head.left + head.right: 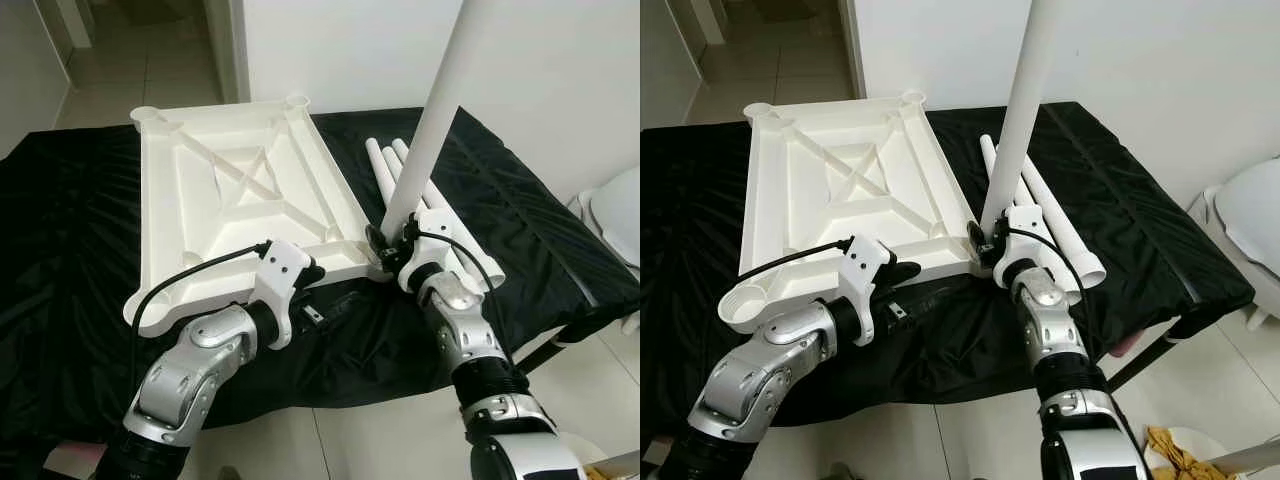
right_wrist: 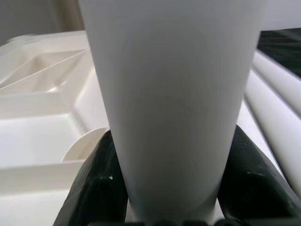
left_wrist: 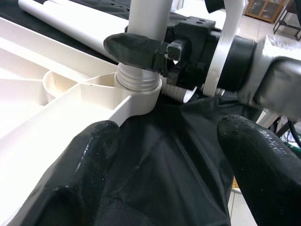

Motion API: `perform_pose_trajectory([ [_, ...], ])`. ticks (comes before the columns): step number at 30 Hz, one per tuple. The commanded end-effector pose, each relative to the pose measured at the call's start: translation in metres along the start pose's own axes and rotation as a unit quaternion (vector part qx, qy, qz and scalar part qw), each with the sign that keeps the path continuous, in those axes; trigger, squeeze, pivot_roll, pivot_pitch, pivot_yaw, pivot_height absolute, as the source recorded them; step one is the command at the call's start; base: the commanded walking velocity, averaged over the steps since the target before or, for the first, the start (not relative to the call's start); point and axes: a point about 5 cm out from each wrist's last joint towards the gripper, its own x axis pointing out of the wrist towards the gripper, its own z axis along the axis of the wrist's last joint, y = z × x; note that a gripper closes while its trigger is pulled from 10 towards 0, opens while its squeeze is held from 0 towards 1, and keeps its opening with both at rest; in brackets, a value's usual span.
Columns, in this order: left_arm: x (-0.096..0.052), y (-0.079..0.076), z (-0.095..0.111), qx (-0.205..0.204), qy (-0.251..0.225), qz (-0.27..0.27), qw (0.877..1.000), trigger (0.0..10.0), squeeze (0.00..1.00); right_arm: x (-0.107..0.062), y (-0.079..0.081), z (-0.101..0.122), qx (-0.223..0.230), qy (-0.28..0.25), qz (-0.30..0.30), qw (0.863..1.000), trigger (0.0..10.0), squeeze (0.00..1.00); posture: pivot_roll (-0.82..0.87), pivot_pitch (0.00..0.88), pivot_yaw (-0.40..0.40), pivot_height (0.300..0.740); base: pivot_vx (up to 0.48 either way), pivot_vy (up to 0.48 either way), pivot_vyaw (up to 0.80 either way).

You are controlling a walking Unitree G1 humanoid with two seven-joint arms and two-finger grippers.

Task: Building children table

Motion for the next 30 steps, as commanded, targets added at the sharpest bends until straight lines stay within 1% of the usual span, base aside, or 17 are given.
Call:
perform_pose_trajectory([
  [1, -0.001, -0.004, 0.001, 0.002, -0.003, -0.01, 1.0, 10.0, 0.0, -0.004, -0.008, -0.004, -0.002, 0.007, -0.044, 0.999, 10.0, 0.0, -0.04, 0.025, -0.022, 0.74, 0.0, 0.0, 0.0],
  [4, 0.0, -0.004, 0.001, 0.002, -0.003, -0.01, 1.0, 10.0, 0.0, -0.005, -0.007, -0.003, -0.007, 0.004, -0.058, 0.998, 10.0, 0.0, -0.04, 0.025, -0.022, 0.74, 0.0, 0.0, 0.0],
  [5, 0.0, -0.004, 0.001, 0.002, -0.003, -0.011, 1.0, 10.0, 0.0, -0.007, -0.008, -0.004, -0.01, 0.006, -0.091, 0.996, 10.0, 0.0, -0.04, 0.022, -0.022, 0.74, 0.0, 0.0, 0.0],
  [6, 0.0, -0.004, 0.001, 0.002, -0.003, -0.011, 1.0, 10.0, 0.0, -0.007, -0.008, -0.004, -0.01, 0.006, -0.091, 0.996, 10.0, 0.0, -0.04, 0.022, -0.022, 0.74, 0.0, 0.0, 0.0],
  [8, 0.0, -0.005, 0.001, 0.002, -0.002, -0.013, 1.0, 10.0, 0.0, -0.012, -0.008, -0.005, -0.012, 0.007, -0.151, 0.988, 10.0, 0.0, -0.03, 0.019, -0.022, 0.74, 0.0, 0.0, 0.0],
  [9, 0.0, -0.005, 0.001, 0.002, -0.002, -0.013, 1.0, 10.0, 0.0, -0.012, -0.008, -0.005, -0.012, 0.007, -0.151, 0.988, 10.0, 0.0, -0.03, 0.019, -0.022, 0.74, 0.0, 0.0, 0.0],
  [10, 0.0, -0.005, 0.001, 0.002, -0.002, -0.013, 1.0, 10.0, 0.0, -0.013, -0.007, -0.006, -0.012, 0.008, -0.18, 0.983, 10.0, 0.0, -0.03, 0.019, -0.019, 0.74, 0.0, 0.0, 0.0],
  [11, 0.0, -0.005, 0.001, 0.003, -0.001, -0.014, 1.0, 10.0, 0.0, -0.015, -0.007, -0.006, -0.011, 0.009, -0.197, 0.98, 10.0, 0.0, -0.03, 0.02, -0.019, 0.74, 0.0, 0.0, 0.0],
  [14, -0.001, -0.006, 0.0, 0.002, 0.0, -0.015, 1.0, 10.0, 0.0, -0.013, -0.002, -0.006, -0.006, 0.011, -0.2, 0.98, 10.0, 0.0, -0.03, 0.024, -0.02, 0.74, 0.0, 0.0, 0.0],
  [18, -0.001, -0.007, 0.0, 0.002, 0.001, -0.015, 1.0, 10.0, 0.0, -0.013, -0.002, -0.005, -0.006, 0.011, -0.2, 0.98, 10.0, 0.0, -0.03, 0.024, -0.02, 0.74, 0.0, 0.0, 0.0],
  [30, -0.001, -0.008, -0.001, -0.001, -0.001, -0.014, 1.0, 10.0, 0.0, -0.014, -0.01, -0.002, -0.024, 0.011, -0.213, 0.977, 10.0, 0.0, -0.03, 0.027, -0.031, 0.74, 0.0, 0.0, 0.0],
])
